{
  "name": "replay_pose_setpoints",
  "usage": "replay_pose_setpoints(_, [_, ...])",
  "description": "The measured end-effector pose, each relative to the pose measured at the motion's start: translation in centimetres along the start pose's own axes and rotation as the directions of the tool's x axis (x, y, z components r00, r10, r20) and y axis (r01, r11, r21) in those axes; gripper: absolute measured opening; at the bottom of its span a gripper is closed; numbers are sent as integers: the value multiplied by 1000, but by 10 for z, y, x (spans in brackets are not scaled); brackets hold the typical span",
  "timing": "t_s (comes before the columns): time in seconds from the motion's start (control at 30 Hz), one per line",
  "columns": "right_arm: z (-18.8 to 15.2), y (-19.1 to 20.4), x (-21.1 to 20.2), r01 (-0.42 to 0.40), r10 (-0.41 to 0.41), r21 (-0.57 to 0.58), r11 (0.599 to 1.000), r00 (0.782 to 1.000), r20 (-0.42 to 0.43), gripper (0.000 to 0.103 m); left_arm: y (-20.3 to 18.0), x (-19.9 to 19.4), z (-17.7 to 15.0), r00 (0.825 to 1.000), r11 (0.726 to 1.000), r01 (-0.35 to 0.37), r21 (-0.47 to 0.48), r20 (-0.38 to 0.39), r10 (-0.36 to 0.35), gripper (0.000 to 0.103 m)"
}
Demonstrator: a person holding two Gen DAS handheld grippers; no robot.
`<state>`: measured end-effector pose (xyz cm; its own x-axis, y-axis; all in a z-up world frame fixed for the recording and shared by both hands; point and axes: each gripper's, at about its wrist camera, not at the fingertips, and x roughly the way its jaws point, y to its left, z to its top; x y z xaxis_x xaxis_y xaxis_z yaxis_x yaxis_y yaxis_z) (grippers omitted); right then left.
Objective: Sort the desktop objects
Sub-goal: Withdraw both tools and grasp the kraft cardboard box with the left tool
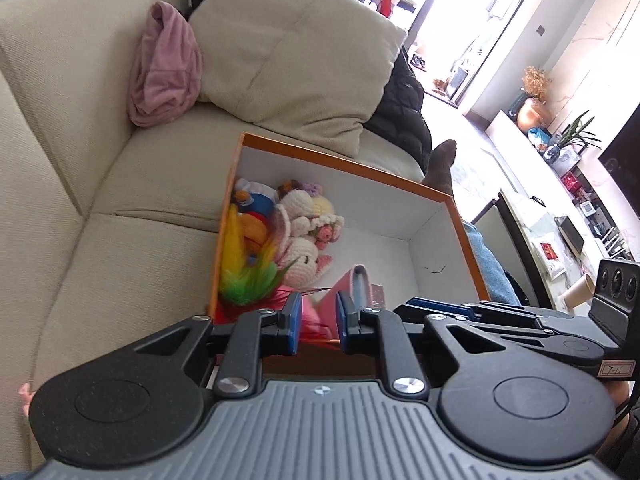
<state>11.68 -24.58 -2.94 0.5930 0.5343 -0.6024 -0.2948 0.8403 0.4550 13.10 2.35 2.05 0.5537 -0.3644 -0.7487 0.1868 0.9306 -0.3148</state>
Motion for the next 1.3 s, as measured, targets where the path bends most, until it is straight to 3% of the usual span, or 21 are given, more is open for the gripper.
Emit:
replay_pose_setpoints(0.17, [-14,35,-1,-65,64,-103,993,998,-12,30,26,-30,-11,990,990,-144,-10,-7,144,19])
replay_pose_setpoints(0.3, [-26,59,16,-97,85,-139,986,992,-89,34,52,-30,-24,968,970,-240,-35,-88,237,20])
replay_pose_setpoints(0.43, [-41,77,44,-103,71,-173,980,980,-184,34,82,-17,-40,947,955,-285,-85,-180,267,36])
replay_pose_setpoints(0.53, [-51,86,63,-109,64,-180,978,969,-240,34,108,-2,-47,933,944,-296,-142,-256,254,41])
replay_pose_setpoints(0.57, [-54,89,68,-109,60,-185,977,965,-255,34,116,3,-49,930,942,-295,-160,-276,244,52])
replay_pose_setpoints(0.6, [-56,92,73,-111,58,-188,976,962,-267,34,123,7,-51,927,938,-293,-183,-294,232,55])
replay_pose_setpoints(0.73, [-63,101,90,-116,49,-211,971,953,-298,35,143,21,-54,925,930,-255,-266,-348,154,57])
replay_pose_setpoints(0.83, [-66,105,103,-128,55,-207,970,944,-325,35,151,31,-58,914,922,-243,-301,-390,114,61])
replay_pose_setpoints(1.03, [-70,110,117,-142,58,-218,966,935,-350,35,162,42,-62,907,913,-196,-359,-421,29,73])
replay_pose_setpoints(1.17, [-72,108,121,-140,56,-213,967,932,-358,35,165,53,-64,893,910,-163,-382,-449,-29,81])
replay_pose_setpoints(1.3, [-74,106,123,-129,48,-206,970,932,-359,35,166,65,-66,875,905,-129,-406,-475,-88,82])
